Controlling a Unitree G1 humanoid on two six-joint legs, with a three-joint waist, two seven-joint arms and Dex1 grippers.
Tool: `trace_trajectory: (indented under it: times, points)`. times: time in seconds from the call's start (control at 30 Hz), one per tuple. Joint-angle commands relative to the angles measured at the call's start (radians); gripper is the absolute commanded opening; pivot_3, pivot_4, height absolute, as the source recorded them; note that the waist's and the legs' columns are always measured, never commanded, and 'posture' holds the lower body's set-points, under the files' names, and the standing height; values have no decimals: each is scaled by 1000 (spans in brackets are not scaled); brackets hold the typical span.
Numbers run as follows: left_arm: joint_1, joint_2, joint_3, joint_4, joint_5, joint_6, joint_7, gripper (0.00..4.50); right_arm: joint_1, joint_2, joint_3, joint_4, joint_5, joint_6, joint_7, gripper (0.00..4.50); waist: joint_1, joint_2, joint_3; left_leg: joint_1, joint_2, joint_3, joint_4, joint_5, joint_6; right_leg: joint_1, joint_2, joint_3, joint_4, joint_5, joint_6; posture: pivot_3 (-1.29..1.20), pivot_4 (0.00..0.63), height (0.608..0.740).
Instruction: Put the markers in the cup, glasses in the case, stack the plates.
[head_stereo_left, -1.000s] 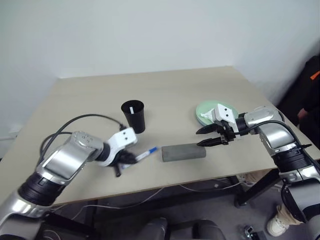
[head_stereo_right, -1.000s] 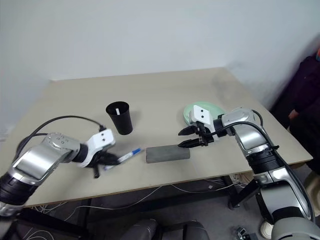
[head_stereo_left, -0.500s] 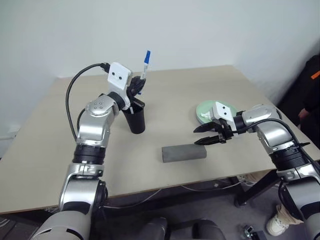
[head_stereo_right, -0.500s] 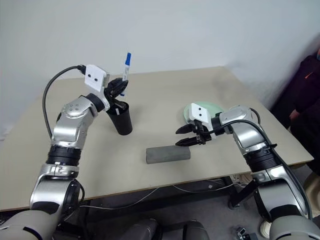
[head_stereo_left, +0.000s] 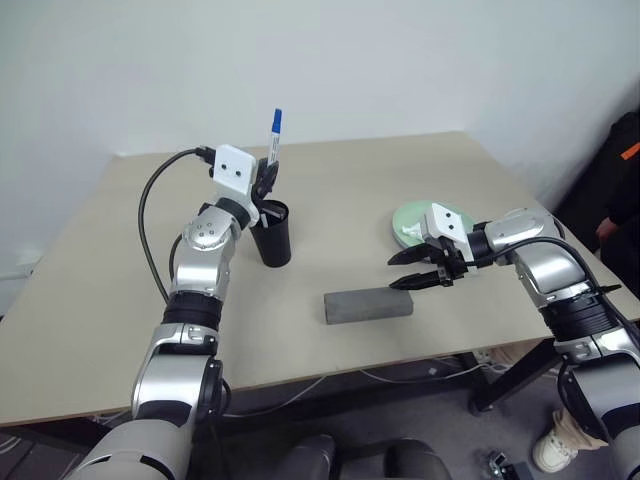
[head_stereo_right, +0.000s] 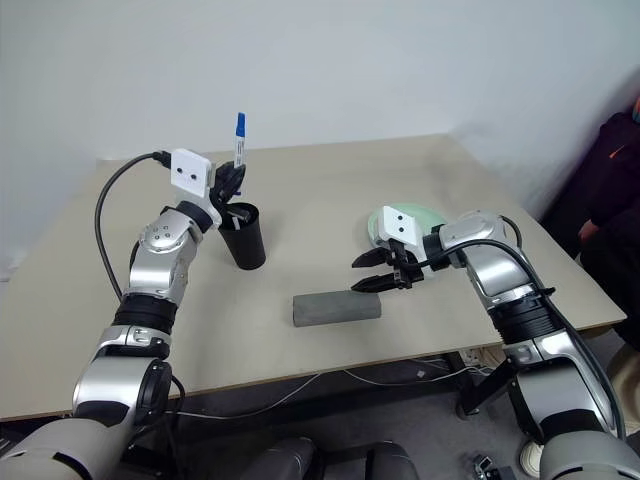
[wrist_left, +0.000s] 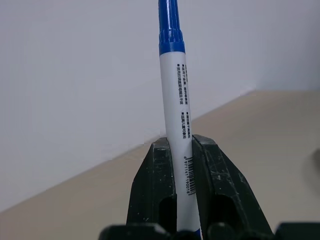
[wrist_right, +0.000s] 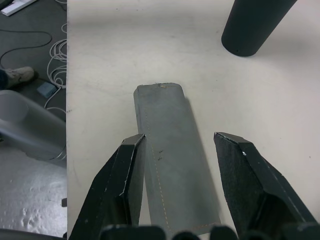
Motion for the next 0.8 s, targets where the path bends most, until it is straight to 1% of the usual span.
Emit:
trace_trajectory:
  times: [0.03, 0.2, 0.27, 0.4, 0.53, 0.57, 0.6, 0.63, 0.73, 0.8]
  points:
    - [2, -4, 14, -22, -8, -1, -10, 100, -20, -10, -28, -22, 13, -6, 0, 2350, 0, 0, 0, 0, 0, 0, 0, 0, 0, 0, 0, 0, 0, 0, 0, 0, 0, 740]
    - [36, -15, 16, -36, -15, 11, -24, 100, -22, -8, -27, -24, 14, -7, 0, 2350, 0, 0, 0, 0, 0, 0, 0, 0, 0, 0, 0, 0, 0, 0, 0, 0, 0, 740]
    - [45, -18, 18, -38, -17, 9, -28, 851, -21, -8, -27, -26, 14, -7, 1, 2350, 0, 0, 0, 0, 0, 0, 0, 0, 0, 0, 0, 0, 0, 0, 0, 0, 0, 740]
    - [62, -20, 15, -45, -18, 7, -32, 2170, -23, -8, -27, -28, 15, -7, 1, 2350, 0, 0, 0, 0, 0, 0, 0, 0, 0, 0, 0, 0, 0, 0, 0, 0, 0, 740]
    - [77, -16, 15, -58, -17, 9, -38, 3567, -22, -11, -29, -31, 15, -9, 2, 2350, 0, 0, 0, 0, 0, 0, 0, 0, 0, 0, 0, 0, 0, 0, 0, 0, 0, 740]
    - [79, -13, 16, -64, -18, 11, -39, 3973, -22, -12, -30, -29, 15, -9, 2, 2350, 0, 0, 0, 0, 0, 0, 0, 0, 0, 0, 0, 0, 0, 0, 0, 0, 0, 740]
    - [82, -11, 16, -69, -19, 13, -41, 4265, -22, -12, -30, -29, 15, -10, 2, 2350, 0, 0, 0, 0, 0, 0, 0, 0, 0, 0, 0, 0, 0, 0, 0, 0, 0, 740]
    - [84, -10, 17, -73, -18, 14, -41, 4479, -22, -13, -30, -29, 15, -10, 2, 2350, 0, 0, 0, 0, 0, 0, 0, 0, 0, 0, 0, 0, 0, 0, 0, 0, 0, 740]
    - [96, -5, 16, -98, -14, 20, -39, 4479, -19, -14, -30, -32, 15, -10, 1, 2350, 0, 0, 0, 0, 0, 0, 0, 0, 0, 0, 0, 0, 0, 0, 0, 0, 0, 740]
    - [108, 5, 21, -161, -32, 59, -54, 4479, -21, -15, -31, -31, 15, -9, 2, 2350, 0, 0, 0, 0, 0, 0, 0, 0, 0, 0, 0, 0, 0, 0, 0, 0, 0, 740]
